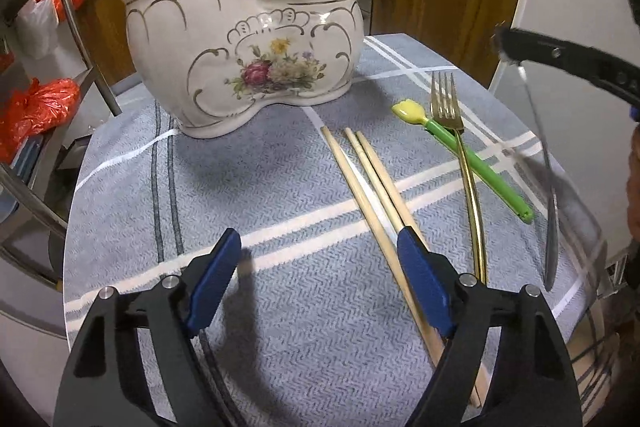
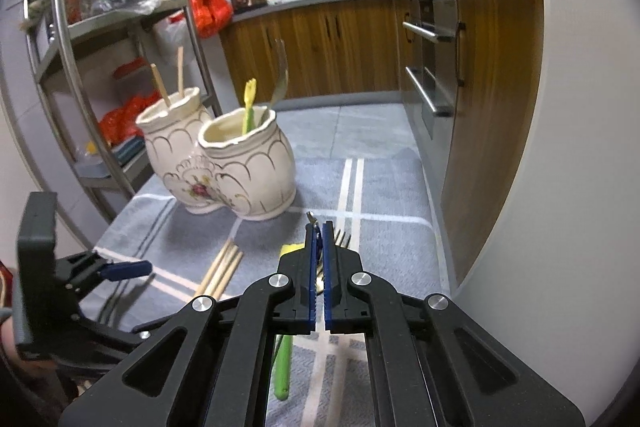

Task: Organize utensils
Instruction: 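Grasp a thin gold utensil with the right tool while the left grasps a wooden chopstick, then lift the chopstick with the left tool while the right lifts the gold utensil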

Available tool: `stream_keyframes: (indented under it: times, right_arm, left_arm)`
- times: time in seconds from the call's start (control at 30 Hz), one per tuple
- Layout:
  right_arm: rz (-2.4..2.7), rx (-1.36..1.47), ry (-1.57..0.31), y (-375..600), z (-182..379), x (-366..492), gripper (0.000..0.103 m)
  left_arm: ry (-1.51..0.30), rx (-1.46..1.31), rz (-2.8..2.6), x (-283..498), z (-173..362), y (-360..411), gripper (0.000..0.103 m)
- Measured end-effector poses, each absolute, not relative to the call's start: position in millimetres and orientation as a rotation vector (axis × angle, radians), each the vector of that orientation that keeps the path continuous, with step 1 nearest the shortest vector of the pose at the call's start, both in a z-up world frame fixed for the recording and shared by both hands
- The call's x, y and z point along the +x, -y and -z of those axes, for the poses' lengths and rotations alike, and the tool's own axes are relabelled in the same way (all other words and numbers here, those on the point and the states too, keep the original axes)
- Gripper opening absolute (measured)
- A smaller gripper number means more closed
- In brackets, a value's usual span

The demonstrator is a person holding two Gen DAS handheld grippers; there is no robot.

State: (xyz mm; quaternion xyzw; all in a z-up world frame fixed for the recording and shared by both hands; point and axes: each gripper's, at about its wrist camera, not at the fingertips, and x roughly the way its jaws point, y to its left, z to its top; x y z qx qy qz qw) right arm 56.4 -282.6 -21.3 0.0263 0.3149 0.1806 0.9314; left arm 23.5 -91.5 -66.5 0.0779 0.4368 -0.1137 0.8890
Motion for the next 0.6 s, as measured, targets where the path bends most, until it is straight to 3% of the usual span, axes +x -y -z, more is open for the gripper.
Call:
stream_keyframes:
  times: [0.23,0.33,0.6]
  right_arm:
    - [-0.394,0.057,-0.613,280,14,46,0.003]
    - [-0.403,0.057,-0.596,279,10,43,0.003]
    - [-0.41,0.042,-0.538,273,-2,34,0.003]
  left_arm:
    - [-0.921,0.144,0.264,36,63,99,0.038]
    - [-0.921,0.145,0.273,39,62,101,0.012]
    - [-0.888,0.108,0.324,34,55,75,0.006]
